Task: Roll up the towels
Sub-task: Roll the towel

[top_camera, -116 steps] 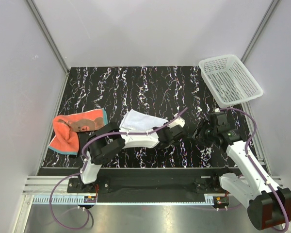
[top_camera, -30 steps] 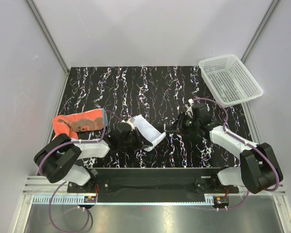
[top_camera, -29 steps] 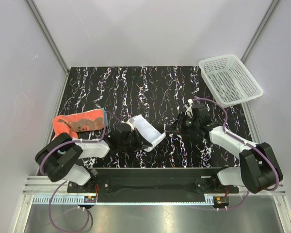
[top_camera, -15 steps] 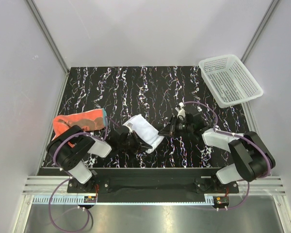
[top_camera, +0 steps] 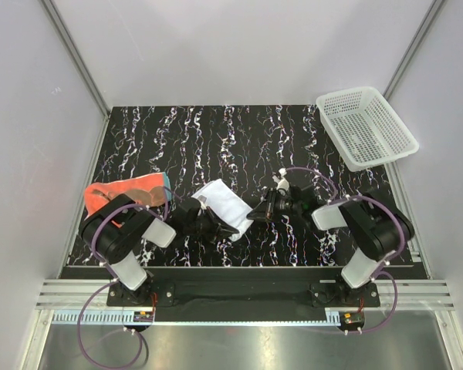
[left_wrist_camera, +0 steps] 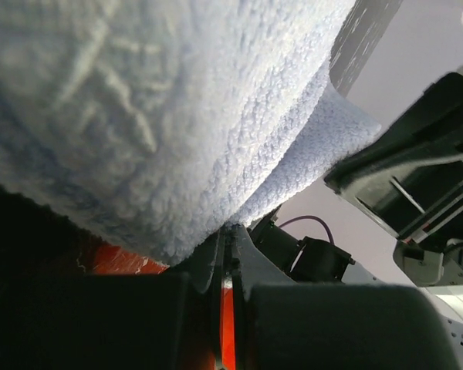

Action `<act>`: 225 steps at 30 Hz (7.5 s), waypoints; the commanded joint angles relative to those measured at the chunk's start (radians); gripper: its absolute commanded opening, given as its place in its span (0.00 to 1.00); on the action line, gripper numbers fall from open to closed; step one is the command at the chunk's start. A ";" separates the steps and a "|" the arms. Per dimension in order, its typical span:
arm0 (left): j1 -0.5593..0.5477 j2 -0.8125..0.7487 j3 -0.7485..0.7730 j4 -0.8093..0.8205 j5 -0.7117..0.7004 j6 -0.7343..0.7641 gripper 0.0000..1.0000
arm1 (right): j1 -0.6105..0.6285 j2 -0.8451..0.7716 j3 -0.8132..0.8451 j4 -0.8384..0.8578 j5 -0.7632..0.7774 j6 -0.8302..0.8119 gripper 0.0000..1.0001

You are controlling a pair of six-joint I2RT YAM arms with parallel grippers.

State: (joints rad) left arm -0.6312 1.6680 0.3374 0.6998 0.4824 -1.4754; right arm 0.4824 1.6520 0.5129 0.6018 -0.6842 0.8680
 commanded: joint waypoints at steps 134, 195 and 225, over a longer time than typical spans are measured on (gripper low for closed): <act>-0.404 0.046 0.540 -1.127 -0.713 1.092 0.19 | 0.002 0.417 0.022 0.469 -0.081 0.118 0.02; -0.133 0.213 0.413 -0.448 0.239 0.626 0.04 | 0.025 -0.253 -0.102 -0.364 0.351 0.031 0.28; -0.682 -0.065 0.764 -1.077 -0.929 1.147 0.58 | 0.036 -0.133 0.286 -1.057 0.425 -0.121 0.04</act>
State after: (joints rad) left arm -1.2957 1.5513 1.0534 -0.3912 -0.3279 -0.3962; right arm 0.5083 1.5028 0.7532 -0.4026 -0.2714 0.7765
